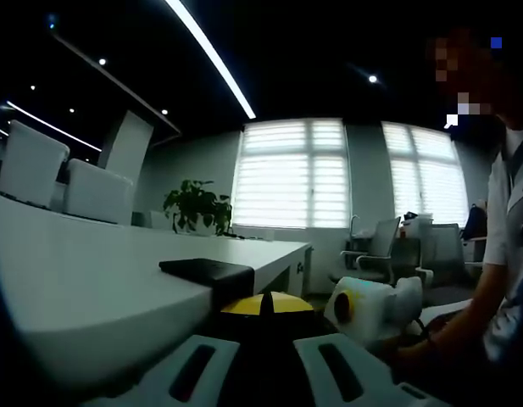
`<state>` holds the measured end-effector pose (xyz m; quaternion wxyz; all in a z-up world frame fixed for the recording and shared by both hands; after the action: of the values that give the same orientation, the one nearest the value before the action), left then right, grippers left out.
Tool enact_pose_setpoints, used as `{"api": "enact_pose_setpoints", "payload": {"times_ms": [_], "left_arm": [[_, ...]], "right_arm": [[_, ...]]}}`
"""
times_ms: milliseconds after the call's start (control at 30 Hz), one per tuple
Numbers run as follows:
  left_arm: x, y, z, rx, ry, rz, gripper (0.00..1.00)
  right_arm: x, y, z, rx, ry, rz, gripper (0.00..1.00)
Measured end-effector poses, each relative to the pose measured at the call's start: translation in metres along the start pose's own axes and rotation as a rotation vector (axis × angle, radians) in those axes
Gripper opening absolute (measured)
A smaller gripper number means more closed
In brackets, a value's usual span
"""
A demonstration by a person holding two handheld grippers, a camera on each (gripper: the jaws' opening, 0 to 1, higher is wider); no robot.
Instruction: Clamp the fixed fixture on the desktop, loosen the retaining clip, secure it to the edge of the desk, and tighten the retaining clip.
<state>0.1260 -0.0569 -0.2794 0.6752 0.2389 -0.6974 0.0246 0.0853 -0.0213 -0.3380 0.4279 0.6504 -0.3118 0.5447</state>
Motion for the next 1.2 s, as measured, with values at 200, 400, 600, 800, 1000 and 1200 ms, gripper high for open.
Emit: {"api": "enact_pose_setpoints", "payload": {"times_ms": [200, 400, 600, 800, 1000, 1200], "left_arm": [[0.001, 0.0, 0.0, 0.001, 0.001, -0.005, 0.01], [-0.001, 0.002, -0.002, -0.003, -0.003, -0.007, 0.01], [0.0, 0.001, -0.001, -0.004, -0.006, -0.008, 0.01], [0.0, 0.0, -0.001, -0.007, -0.007, -0.009, 0.01], [-0.001, 0.0, -0.002, -0.009, -0.008, -0.009, 0.01], [-0.001, 0.0, -0.002, -0.006, -0.005, -0.007, 0.01]], "right_arm": [[-0.002, 0.007, 0.001, 0.043, -0.026, 0.014, 0.27], [-0.002, 0.002, -0.001, 0.097, -0.031, -0.017, 0.27], [-0.002, 0.0, -0.001, 0.193, -0.034, -0.046, 0.26], [-0.002, 0.0, 0.0, 0.323, -0.053, -0.041, 0.26], [-0.003, 0.0, 0.0, 0.366, -0.05, -0.046, 0.25], [-0.007, -0.004, -0.001, 0.306, -0.041, -0.002, 0.26]]}}
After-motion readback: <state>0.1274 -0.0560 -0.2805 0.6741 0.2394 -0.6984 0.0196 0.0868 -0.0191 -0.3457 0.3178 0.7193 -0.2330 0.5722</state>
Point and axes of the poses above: the point that each gripper's makers call its tool centre point, and the gripper's own axes: y roughly forward along the fingers, z roughly to its left, x roughly out of its top, the point moved 5 cm from there along -y, roughly backward along the fingers, and after that the axes turned 6 degrees about -z, right-handed, at the moved point
